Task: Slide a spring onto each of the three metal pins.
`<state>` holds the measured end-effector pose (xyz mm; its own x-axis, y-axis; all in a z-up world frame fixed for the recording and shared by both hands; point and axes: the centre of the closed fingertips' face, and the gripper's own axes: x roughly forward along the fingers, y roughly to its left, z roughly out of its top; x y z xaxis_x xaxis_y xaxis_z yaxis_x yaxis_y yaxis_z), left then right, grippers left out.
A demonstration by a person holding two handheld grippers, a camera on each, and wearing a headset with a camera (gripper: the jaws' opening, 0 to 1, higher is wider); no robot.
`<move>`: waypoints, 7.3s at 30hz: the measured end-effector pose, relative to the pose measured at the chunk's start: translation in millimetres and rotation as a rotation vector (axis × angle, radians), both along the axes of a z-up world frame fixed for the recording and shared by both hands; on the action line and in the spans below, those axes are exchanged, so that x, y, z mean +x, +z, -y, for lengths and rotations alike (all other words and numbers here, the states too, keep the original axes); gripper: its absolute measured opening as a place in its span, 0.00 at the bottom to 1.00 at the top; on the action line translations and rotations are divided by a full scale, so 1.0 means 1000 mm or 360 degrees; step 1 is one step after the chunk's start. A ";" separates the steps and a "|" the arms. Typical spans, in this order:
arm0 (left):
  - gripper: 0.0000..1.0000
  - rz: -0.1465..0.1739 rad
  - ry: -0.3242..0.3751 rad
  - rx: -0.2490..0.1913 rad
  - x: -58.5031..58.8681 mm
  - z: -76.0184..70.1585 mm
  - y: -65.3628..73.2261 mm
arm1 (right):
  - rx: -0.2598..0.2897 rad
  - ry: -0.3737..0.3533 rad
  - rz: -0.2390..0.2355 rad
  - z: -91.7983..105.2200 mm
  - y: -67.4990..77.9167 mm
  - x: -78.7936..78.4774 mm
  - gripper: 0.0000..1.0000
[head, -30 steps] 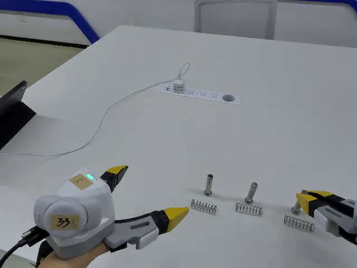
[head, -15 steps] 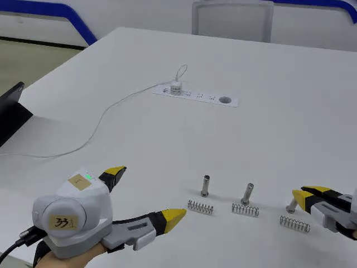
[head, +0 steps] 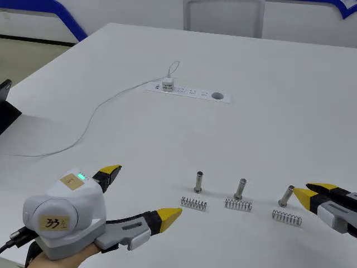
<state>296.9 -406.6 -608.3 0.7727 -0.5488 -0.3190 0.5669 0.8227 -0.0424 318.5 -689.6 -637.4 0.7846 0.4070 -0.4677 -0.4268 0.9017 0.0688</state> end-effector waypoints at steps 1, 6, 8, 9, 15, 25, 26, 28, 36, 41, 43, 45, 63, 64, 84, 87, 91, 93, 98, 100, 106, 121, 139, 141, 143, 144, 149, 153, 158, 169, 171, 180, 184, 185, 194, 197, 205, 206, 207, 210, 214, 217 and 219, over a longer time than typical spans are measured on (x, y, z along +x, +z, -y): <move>0.92 -0.0003 -0.0003 0.0002 0.000 0.000 -0.001 | -0.0001 0.0029 -0.0028 0.000 -0.005 -0.003 0.19; 0.92 -0.0016 -0.0007 0.0010 0.000 0.000 -0.003 | -0.0165 0.0192 -0.0044 -0.001 -0.022 -0.016 0.21; 0.92 -0.0021 -0.0005 0.0015 0.000 0.000 -0.004 | -0.0145 0.0211 -0.0066 -0.004 -0.026 -0.018 0.21; 0.92 -0.0023 -0.0005 0.0015 0.000 0.000 -0.005 | -0.0144 0.0223 -0.0071 -0.005 -0.028 -0.018 0.21; 0.92 -0.0039 -0.0003 0.0032 -0.001 -0.001 -0.008 | -0.0265 0.0424 -0.0121 -0.014 -0.047 -0.019 0.22; 0.92 -0.0065 -0.0014 0.0068 -0.002 -0.001 -0.013 | -0.0299 0.0635 -0.0161 -0.021 -0.058 -0.018 0.22; 0.92 -0.0066 -0.0016 0.0071 -0.003 0.000 -0.014 | -0.0301 0.0647 -0.0169 -0.022 -0.059 -0.019 0.22; 0.92 -0.0069 -0.0020 0.0074 -0.003 0.001 -0.014 | -0.0257 0.0652 -0.0179 -0.024 -0.059 -0.018 0.22; 0.92 -0.0070 -0.0020 0.0088 -0.003 0.000 -0.015 | -0.0220 0.0677 -0.0173 -0.023 -0.058 -0.020 0.17; 0.92 -0.0074 -0.0031 0.0095 -0.004 0.002 -0.016 | -0.0240 0.0718 -0.0169 -0.024 -0.058 -0.026 0.14; 0.92 -0.0072 -0.0037 0.0102 -0.005 0.002 -0.016 | -0.0244 0.0718 -0.0166 -0.023 -0.058 -0.026 0.14; 0.92 -0.0071 -0.0043 0.0106 -0.005 0.003 -0.016 | -0.0247 0.0722 -0.0165 -0.024 -0.058 -0.027 0.13; 0.91 -0.0060 -0.0059 0.0111 -0.005 0.004 -0.015 | -0.0250 0.0699 -0.0202 -0.022 -0.050 -0.032 0.11; 0.91 -0.0059 -0.0062 0.0111 -0.005 0.004 -0.015 | -0.0244 0.0698 -0.0201 -0.022 -0.049 -0.033 0.10; 0.89 -0.0019 -0.0098 0.0110 -0.006 0.009 -0.009 | -0.0196 0.0727 -0.0110 -0.032 -0.022 -0.047 0.10; 0.89 -0.0014 -0.0101 0.0108 -0.007 0.010 -0.008 | -0.0193 0.0731 -0.0100 -0.033 -0.019 -0.049 0.10; 0.88 -0.0004 -0.0108 0.0101 -0.007 0.011 -0.006 | -0.0192 0.0736 -0.0090 -0.034 -0.016 -0.050 0.10; 0.88 0.0008 -0.0114 0.0102 -0.008 0.011 -0.004 | -0.0192 0.0744 -0.0082 -0.035 -0.012 -0.052 0.10; 0.86 0.0019 -0.0113 0.0089 -0.007 0.011 0.000 | -0.0175 0.0762 -0.0053 -0.039 -0.002 -0.053 0.10; 0.86 0.0027 -0.0110 0.0089 -0.007 0.010 0.003 | -0.0170 0.0772 -0.0043 -0.042 0.002 -0.054 0.10; 0.85 0.0050 -0.0104 0.0057 -0.007 0.011 0.011 | -0.0203 0.0859 -0.0014 -0.055 0.008 -0.060 0.10; 0.81 0.0089 -0.0359 0.0044 -0.014 0.052 0.025 | -0.0184 0.0993 0.0021 -0.083 0.025 -0.068 0.10; 0.55 0.0042 -0.0894 0.0055 -0.043 0.128 0.029 | -0.0315 0.1301 0.0120 -0.124 0.045 -0.091 0.10; 0.50 0.0029 -0.0932 0.0051 -0.047 0.132 0.029 | -0.0325 0.1324 0.0127 -0.127 0.046 -0.093 0.10; 0.48 0.0019 -0.0964 0.0037 -0.051 0.135 0.029 | -0.0329 0.1341 0.0130 -0.129 0.047 -0.095 0.10; 0.46 0.0020 -0.0974 0.0039 -0.052 0.136 0.028 | -0.0331 0.1346 0.0136 -0.130 0.048 -0.095 0.10; 0.40 0.0004 -0.1031 0.0055 -0.060 0.141 0.025 | -0.0353 0.1396 0.0146 -0.133 0.047 -0.098 0.10; 0.34 -0.0008 -0.1089 0.0099 -0.067 0.143 0.021 | -0.0392 0.1435 0.0148 -0.134 0.043 -0.101 0.10; 0.28 -0.0014 -0.1164 0.0131 -0.075 0.147 0.018 | -0.0422 0.1470 0.0161 -0.134 0.043 -0.104 0.10; 0.20 0.0023 -0.1238 0.0195 -0.079 0.149 0.016 | -0.0441 0.1514 0.0174 -0.138 0.044 -0.109 0.10; 0.16 0.0050 -0.1274 0.0217 -0.083 0.149 0.016 | -0.0454 0.1523 0.0181 -0.139 0.044 -0.109 0.10; 0.12 0.0231 -0.1347 0.0353 -0.084 0.147 0.018 | -0.0478 0.1557 0.0203 -0.141 0.045 -0.112 0.10; 0.11 0.0269 -0.1365 0.0402 -0.087 0.148 0.017 | -0.0504 0.1579 0.0220 -0.140 0.045 -0.112 0.10; 0.10 0.0264 -0.1366 0.0396 -0.087 0.148 0.017 | -0.0512 0.1586 0.0227 -0.140 0.045 -0.112 0.11; 0.09 0.0255 -0.1406 0.0367 -0.090 0.149 0.021 | -0.0483 0.1599 0.0249 -0.138 0.049 -0.114 0.11; 0.09 0.0244 -0.1416 0.0361 -0.091 0.149 0.022 | -0.0474 0.1588 0.0242 -0.138 0.049 -0.114 0.12; 0.09 0.0230 -0.1413 0.0353 -0.090 0.146 0.025 | -0.0478 0.1548 0.0232 -0.134 0.043 -0.111 0.12; 0.09 0.0229 -0.1415 0.0353 -0.090 0.146 0.025 | -0.0468 0.1549 0.0233 -0.134 0.044 -0.111 0.12; 0.09 0.0227 -0.1421 0.0355 -0.091 0.145 0.025 | -0.0455 0.1548 0.0231 -0.135 0.044 -0.112 0.11; 0.09 0.0227 -0.1433 0.0367 -0.092 0.145 0.025 | -0.0379 0.1539 0.0206 -0.136 0.049 -0.114 0.11; 0.09 0.0239 -0.1431 0.0374 -0.092 0.146 0.026 | -0.0278 0.1514 0.0203 -0.135 0.058 -0.114 0.11; 0.09 0.0248 -0.1428 0.0377 -0.091 0.148 0.027 | -0.0256 0.1508 0.0207 -0.134 0.061 -0.114 0.11; 0.09 0.0257 -0.1425 0.0382 -0.091 0.149 0.028 | -0.0278 0.1510 0.0210 -0.134 0.062 -0.114 0.11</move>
<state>205.8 -555.4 -580.6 0.1396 -0.8936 -0.4267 0.9770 0.0542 0.2062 204.1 -555.7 -575.8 0.2165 0.8305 -0.5132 -0.9760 0.1717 -0.1339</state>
